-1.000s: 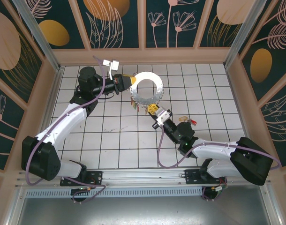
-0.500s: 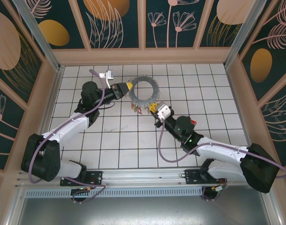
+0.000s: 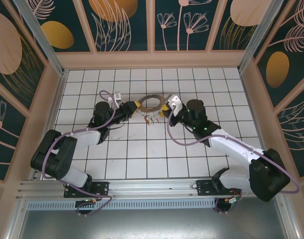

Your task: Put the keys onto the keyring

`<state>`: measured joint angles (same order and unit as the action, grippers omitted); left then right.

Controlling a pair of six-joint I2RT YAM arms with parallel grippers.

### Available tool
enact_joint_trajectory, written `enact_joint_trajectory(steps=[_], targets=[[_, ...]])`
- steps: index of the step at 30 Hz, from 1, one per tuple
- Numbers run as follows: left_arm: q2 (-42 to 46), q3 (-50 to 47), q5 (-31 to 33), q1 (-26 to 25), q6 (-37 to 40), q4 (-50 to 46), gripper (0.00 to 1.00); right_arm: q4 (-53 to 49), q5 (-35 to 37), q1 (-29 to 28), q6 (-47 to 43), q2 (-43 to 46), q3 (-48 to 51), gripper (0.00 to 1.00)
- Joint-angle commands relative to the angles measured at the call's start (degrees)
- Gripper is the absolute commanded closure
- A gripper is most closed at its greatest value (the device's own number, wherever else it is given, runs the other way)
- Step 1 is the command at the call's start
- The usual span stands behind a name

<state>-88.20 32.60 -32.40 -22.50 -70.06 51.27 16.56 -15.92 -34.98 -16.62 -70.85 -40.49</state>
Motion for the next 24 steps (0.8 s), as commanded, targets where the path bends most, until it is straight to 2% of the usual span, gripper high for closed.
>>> enact_joint_trajectory(steps=[1,6,9,11,15,17,20,24], targets=[[-1.4,-1.1,-0.1,-1.2,-2.0,6.8,0.66,-8.1,-6.9,1.0,-4.2,-2.3,-4.0,1.00],[-3.2,-4.2,1.2,-1.4,-2.3,8.0,0.59,-15.3,-10.4,3.3,-6.3,-5.7,-8.9,1.00],[-3.0,-6.2,1.9,-1.4,-1.4,8.0,0.50,-19.1,-11.2,3.3,-8.4,-7.4,-11.4,1.00],[-2.5,-7.2,2.6,-1.4,-0.5,7.5,0.47,-20.3,-11.2,3.3,-9.7,-8.1,-12.2,1.00],[0.0,-8.1,4.0,-1.4,3.9,2.5,0.34,-22.2,-11.1,3.3,-12.1,-8.8,-13.9,1.00],[1.8,-8.2,5.1,-1.4,6.3,-0.3,0.30,-23.2,-12.5,3.3,-13.9,-8.8,-14.3,1.00],[5.5,-8.4,7.6,-1.4,10.3,-4.7,0.29,-25.6,-13.4,3.3,-17.0,-8.9,-15.3,1.00],[11.0,-5.8,8.1,-1.4,20.4,-10.2,0.31,-29.2,-13.3,3.3,-20.5,-8.3,-15.9,1.00]])
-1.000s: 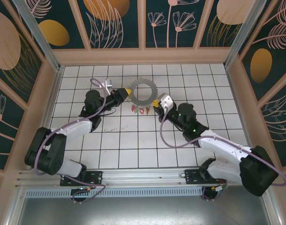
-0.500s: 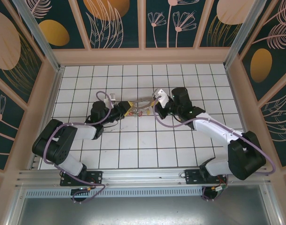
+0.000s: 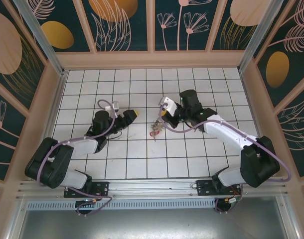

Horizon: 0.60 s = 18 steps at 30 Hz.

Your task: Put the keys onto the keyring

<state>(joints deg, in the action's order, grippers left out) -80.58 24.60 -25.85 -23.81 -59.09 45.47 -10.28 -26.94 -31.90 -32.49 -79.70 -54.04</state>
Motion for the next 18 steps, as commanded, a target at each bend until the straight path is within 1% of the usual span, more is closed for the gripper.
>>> enact_joint_trajectory(steps=[1,3,7,10,11,12,13,14,16,18], targets=[[4.8,2.6,1.1,-0.1,12.2,-4.5,0.32,-3.0,-2.2,0.1,-5.5,0.8,-2.3,1.00],[7.1,3.4,-0.5,-0.1,17.6,-4.1,0.34,-3.8,-1.5,-0.6,-7.4,1.8,-1.7,1.00],[9.1,4.3,-7.0,-0.7,27.7,-1.1,0.44,-2.8,-0.9,-2.2,-10.2,4.8,0.7,1.00],[8.6,5.2,-11.5,-3.1,36.0,-0.3,0.47,-1.0,-2.1,-2.6,-11.6,7.2,2.6,1.00],[8.2,5.9,-13.8,-4.2,40.3,-0.8,0.50,-0.5,-2.6,-2.6,-12.0,7.9,3.1,1.00],[7.6,6.7,-16.0,-5.3,45.7,-2.5,0.55,-0.3,-3.1,-2.6,-12.4,8.4,3.5,1.00],[7.2,7.7,-17.2,-5.9,50.4,-4.8,0.61,0.2,-3.5,-2.6,-12.4,8.7,3.7,1.00],[6.9,8.4,-17.7,-6.4,54.5,-6.3,0.65,0.7,-3.8,-2.6,-12.1,9.1,4.0,1.00],[6.2,8.4,-18.7,-6.4,60.2,-6.4,0.66,1.6,-4.8,-2.6,-12.0,9.5,4.6,1.00],[5.4,8.6,-21.3,-6.4,66.2,-6.5,0.66,2.0,-5.3,-2.9,-12.1,9.5,4.8,1.00]])
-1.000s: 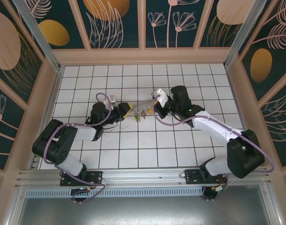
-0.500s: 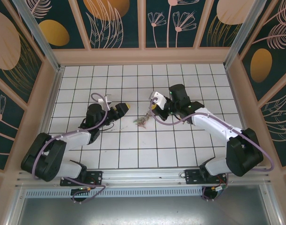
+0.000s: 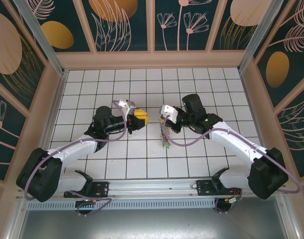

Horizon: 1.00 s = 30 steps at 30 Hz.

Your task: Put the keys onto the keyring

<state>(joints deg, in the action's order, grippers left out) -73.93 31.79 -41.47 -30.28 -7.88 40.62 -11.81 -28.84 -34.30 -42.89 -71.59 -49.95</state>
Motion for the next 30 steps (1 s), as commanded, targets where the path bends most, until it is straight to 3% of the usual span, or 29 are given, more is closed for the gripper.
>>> enact_joint_trajectory(steps=[1,11,16,30], targets=[[-1.8,1.9,-6.8,0.1,17.1,-1.9,0.66,3.4,-3.5,-0.5,-1.9,1.5,0.7,1.00],[-9.6,13.8,-14.2,0.0,31.0,-21.4,0.70,4.3,-3.6,-0.9,-1.1,1.1,1.2,1.00],[-10.5,15.8,-12.9,-0.5,35.4,-28.1,0.70,5.2,-3.9,-1.0,-0.7,1.3,1.9,1.00],[-11.6,14.4,-10.2,-2.2,32.4,-21.0,0.68,5.6,-5.4,-1.0,-0.5,0.3,2.0,1.00]])
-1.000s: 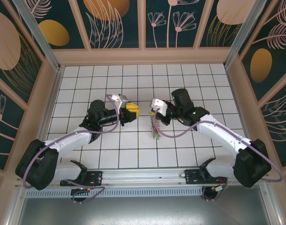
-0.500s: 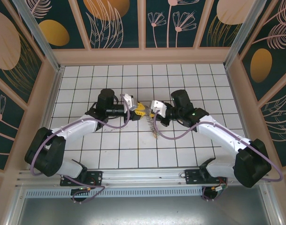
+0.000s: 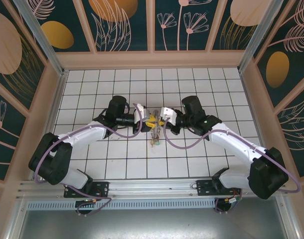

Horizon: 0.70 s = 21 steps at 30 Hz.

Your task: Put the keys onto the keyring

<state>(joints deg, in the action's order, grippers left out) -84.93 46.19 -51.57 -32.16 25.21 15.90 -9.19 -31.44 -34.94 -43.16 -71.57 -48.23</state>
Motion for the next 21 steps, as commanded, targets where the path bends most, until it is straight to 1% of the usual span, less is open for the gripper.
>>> enact_joint_trajectory(steps=[1,4,7,16,17,21], targets=[[-0.7,-0.1,0.1,-0.4,-0.8,4.2,0.67,3.0,-3.0,-0.4,-0.3,0.2,0.2,1.00],[-1.0,0.2,1.0,-0.4,-0.9,3.6,0.67,3.2,-3.6,-0.4,-0.1,-0.1,0.2,1.00],[-1.0,0.3,0.6,-0.5,-0.8,3.4,0.67,3.4,-4.0,-0.4,0.0,-0.2,0.1,1.00],[-2.6,2.1,-0.6,-0.8,0.7,0.0,0.74,3.7,-4.6,-0.4,0.2,-0.1,0.1,1.00],[-2.6,2.2,-1.0,-0.9,0.9,-0.1,0.77,3.7,-4.7,-0.4,0.2,-0.2,0.1,1.00],[-2.9,2.7,-1.5,-0.8,1.1,-0.7,0.81,3.7,-4.9,-0.4,0.2,-0.3,0.1,1.00]])
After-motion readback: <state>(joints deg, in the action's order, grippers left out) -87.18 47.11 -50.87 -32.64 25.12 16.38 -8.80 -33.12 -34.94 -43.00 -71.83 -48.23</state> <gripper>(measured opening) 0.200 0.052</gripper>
